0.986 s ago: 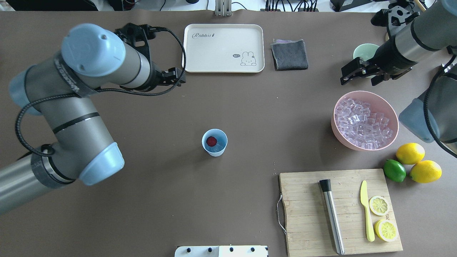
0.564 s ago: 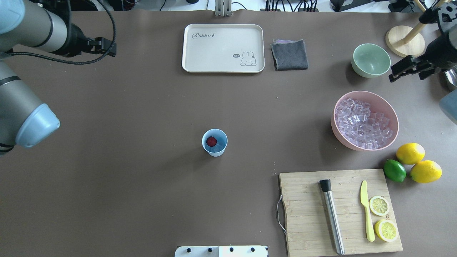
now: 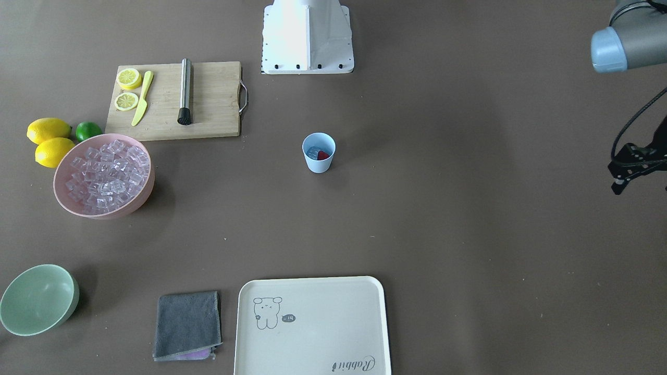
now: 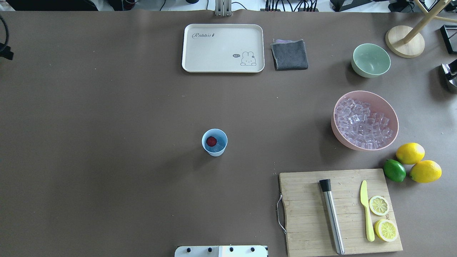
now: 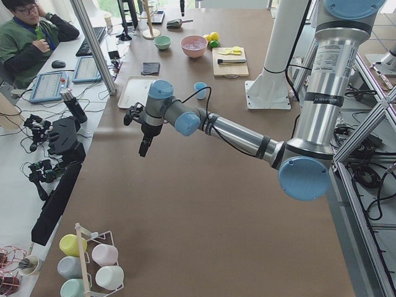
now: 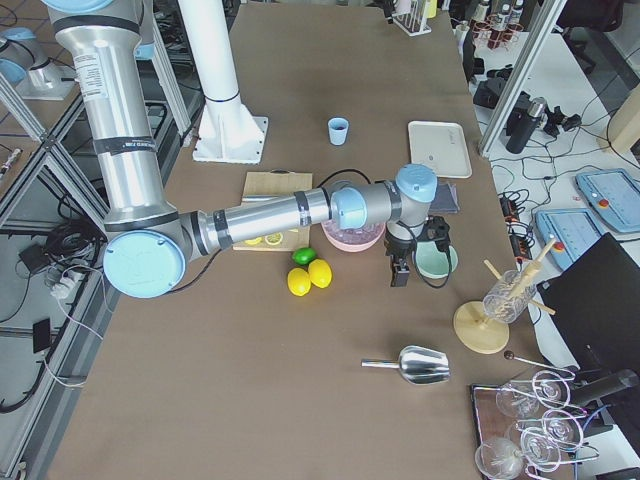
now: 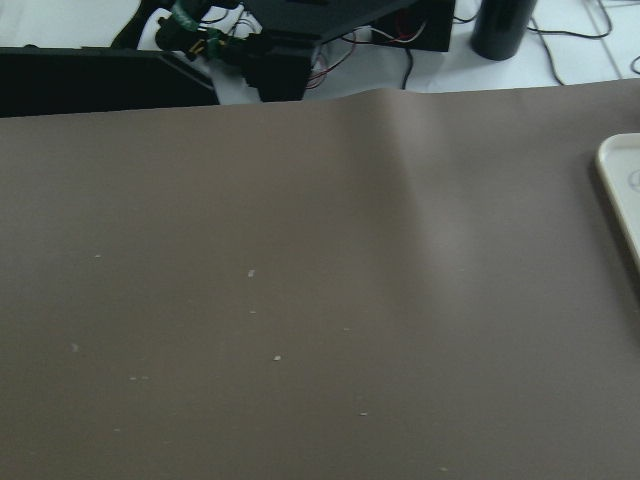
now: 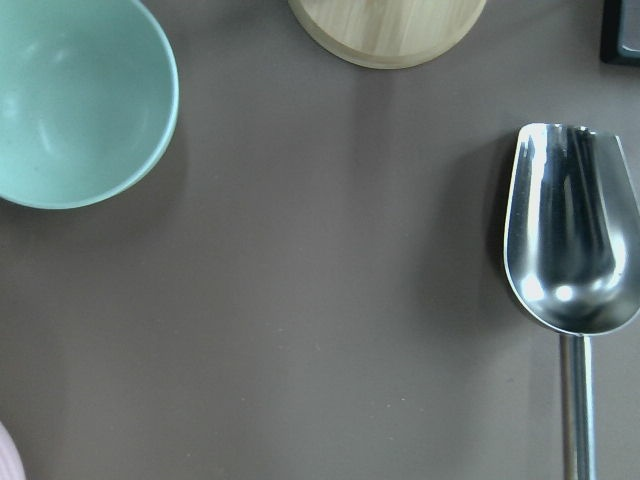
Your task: Put ice and strawberries in cup
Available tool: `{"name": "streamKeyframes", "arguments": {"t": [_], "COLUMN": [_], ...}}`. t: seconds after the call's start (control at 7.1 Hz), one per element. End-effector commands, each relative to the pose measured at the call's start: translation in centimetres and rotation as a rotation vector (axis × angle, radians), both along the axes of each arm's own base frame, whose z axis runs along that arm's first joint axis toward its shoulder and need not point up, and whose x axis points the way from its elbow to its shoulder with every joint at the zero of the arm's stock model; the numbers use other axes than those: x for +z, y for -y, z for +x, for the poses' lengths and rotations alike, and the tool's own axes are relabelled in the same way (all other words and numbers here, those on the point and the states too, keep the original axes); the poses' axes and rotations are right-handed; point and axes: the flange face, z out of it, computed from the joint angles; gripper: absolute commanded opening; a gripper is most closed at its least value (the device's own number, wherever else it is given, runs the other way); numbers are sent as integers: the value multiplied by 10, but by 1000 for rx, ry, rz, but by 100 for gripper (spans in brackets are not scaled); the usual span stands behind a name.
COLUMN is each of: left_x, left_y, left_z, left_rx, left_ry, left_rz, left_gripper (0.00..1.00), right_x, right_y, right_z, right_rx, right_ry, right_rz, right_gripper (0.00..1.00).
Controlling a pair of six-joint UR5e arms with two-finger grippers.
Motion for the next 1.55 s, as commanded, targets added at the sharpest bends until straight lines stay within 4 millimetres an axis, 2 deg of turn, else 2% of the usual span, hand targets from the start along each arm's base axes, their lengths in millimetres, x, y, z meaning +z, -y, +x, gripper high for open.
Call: {"name": "streamKeyframes", "arguments": {"t": [0.0, 0.14, 0.28, 0.56, 0.7, 0.85, 1.41], "left_x": [80, 102, 109, 120, 126, 131, 135], "left_y": [-14, -34, -47, -54, -62, -68, -68], "left_z": [-89, -110, -123, -125, -136, -136, -137], "left_rx": [35, 35, 45, 40, 21, 21, 15], "left_ry": [17, -72, -123, -124, -126, -128, -121], "left_rz": [-86, -128, -129, -149, -158, -167, -176], "left_gripper": [99, 99, 99, 99, 99, 99, 99], "right_x": [30, 34, 35, 35, 36, 35, 35], "right_y": [-11, -14, -14, -14, -14, -14, -14], "right_z": [45, 46, 46, 46, 46, 46, 46], "right_rx": [18, 28, 30, 29, 28, 29, 30], "right_ry": [17, 11, 8, 9, 9, 9, 8], "right_rz": [-12, -26, -27, -28, -29, -28, -27], "right_gripper": [100, 100, 100, 100, 100, 100, 100]}}
